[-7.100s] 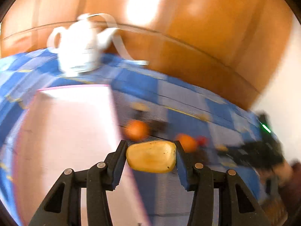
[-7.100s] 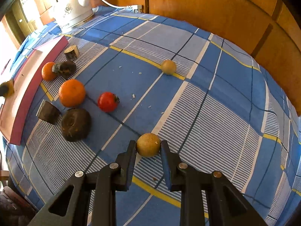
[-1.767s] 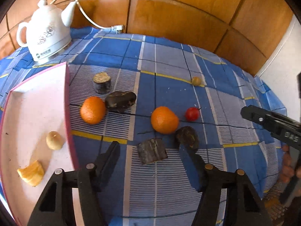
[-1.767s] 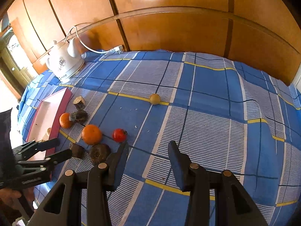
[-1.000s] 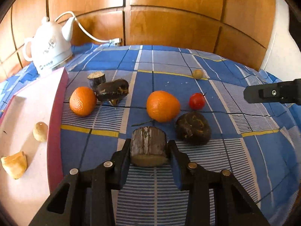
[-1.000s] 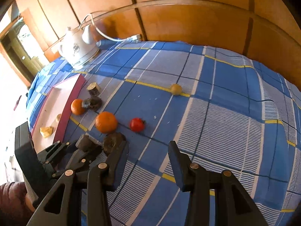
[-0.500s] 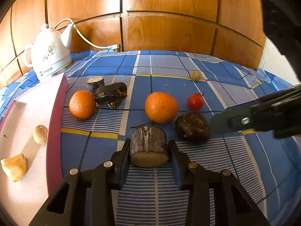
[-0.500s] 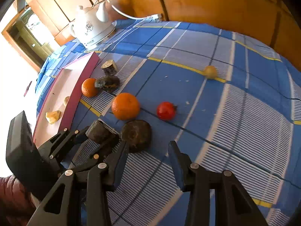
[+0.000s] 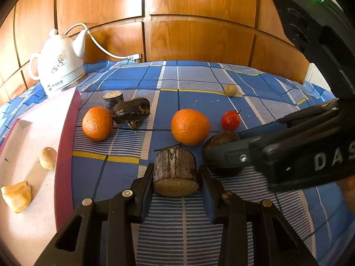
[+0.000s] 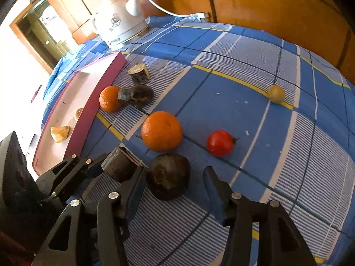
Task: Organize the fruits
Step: 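Grasp a dark round fruit with the right gripper while the left holds the log slice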
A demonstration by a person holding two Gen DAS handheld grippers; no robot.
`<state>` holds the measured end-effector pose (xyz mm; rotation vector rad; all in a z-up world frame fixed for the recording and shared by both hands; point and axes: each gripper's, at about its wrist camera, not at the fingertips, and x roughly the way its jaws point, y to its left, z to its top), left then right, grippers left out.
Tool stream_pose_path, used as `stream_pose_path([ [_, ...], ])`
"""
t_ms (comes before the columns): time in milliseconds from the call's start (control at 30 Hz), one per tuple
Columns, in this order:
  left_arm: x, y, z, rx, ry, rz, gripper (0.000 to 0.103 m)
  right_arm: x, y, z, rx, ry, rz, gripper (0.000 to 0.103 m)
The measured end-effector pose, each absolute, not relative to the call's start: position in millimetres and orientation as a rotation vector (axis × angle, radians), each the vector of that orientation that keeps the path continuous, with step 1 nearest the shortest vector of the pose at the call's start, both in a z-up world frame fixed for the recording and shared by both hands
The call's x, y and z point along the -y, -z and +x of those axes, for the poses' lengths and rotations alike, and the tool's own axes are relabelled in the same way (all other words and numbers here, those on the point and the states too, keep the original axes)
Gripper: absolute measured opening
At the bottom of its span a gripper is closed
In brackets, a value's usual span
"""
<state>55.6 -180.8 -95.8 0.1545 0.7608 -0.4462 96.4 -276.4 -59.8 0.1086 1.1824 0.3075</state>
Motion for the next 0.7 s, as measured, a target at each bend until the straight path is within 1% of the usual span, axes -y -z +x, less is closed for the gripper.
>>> stream_pose_path([
  [100,180.7,96.0,55.5,-0.76,0.445,0.157,0.039,274.5,59.8,97.2,-1.175,-0.303,0.085,0.054],
  [133,180.8,96.0,55.5,-0.759,0.445,0.158,0.039,273.5,59.5,96.6,-1.175,-0.302,0.07,0.051],
  [167,181.0,96.0,55.5,-0.759,0.444,0.159,0.039,272.0,59.7,96.2,-1.177,-0.302,0.054,0.045],
  [300,180.1,95.2,55.8,-0.766,0.449,0.158,0.039,269.5,58.4,94.2,-1.186,-0.299,0.014,0.045],
  [400,179.1,93.7,58.7,-0.784,0.458,0.151,0.039,277.9,61.6,97.3,-1.217,-0.315,0.085,0.044],
  [500,174.6,89.7,66.3,-0.84,0.473,0.109,0.035,275.7,62.3,95.7,-1.219,-0.32,0.076,0.044],
  [700,166.2,82.0,73.8,-0.938,0.506,0.021,0.035,285.5,60.7,96.7,-1.225,-0.282,0.087,0.044],
])
